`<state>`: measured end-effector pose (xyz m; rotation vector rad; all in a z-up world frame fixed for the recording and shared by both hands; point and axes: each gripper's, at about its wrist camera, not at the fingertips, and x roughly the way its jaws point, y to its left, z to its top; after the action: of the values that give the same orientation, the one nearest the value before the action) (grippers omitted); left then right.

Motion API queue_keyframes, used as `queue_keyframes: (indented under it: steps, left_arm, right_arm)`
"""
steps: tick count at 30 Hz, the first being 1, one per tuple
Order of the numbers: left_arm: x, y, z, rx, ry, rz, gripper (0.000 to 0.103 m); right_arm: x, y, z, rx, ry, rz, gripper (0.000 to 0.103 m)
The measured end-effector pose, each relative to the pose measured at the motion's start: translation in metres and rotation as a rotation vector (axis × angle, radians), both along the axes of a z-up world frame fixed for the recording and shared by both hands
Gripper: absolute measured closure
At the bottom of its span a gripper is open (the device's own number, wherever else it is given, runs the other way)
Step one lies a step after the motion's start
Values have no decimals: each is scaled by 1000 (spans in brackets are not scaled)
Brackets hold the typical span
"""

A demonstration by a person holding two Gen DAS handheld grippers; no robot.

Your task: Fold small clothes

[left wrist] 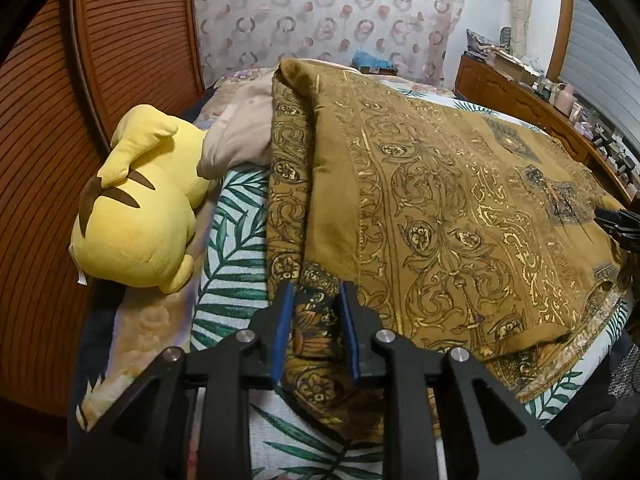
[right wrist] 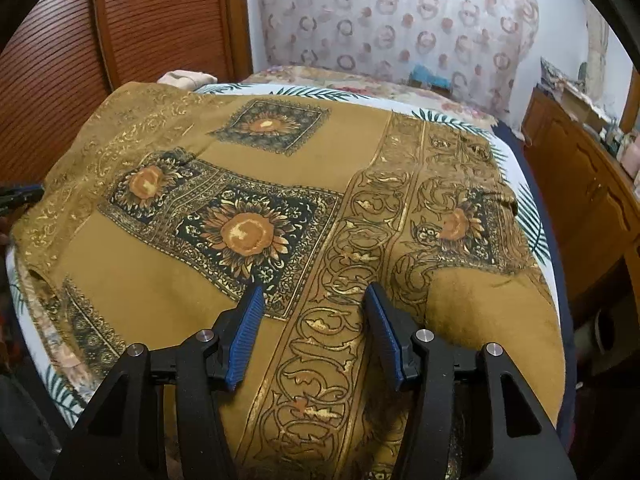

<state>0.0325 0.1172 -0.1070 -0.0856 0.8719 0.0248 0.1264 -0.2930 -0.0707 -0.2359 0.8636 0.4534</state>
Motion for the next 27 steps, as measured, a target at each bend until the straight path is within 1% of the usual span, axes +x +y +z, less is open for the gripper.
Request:
queue_keyframes:
  steps: [13,15,18,27]
  left_arm:
    - [6,7,-3,5,-19,9,77]
    - [9,10,-4,6,-22,18,73]
    - [11,15,-5,-4,-27,32,71]
    - [14,16,-5,9,-19,36,68]
  right_arm:
    - [1,-1,-1,11,-1,2,44]
    - [1,-1,-1,11,-1,2,44]
    - [1,-1,-1,11,-1,1,44]
    - [0,-1,-1,12,-1,2,44]
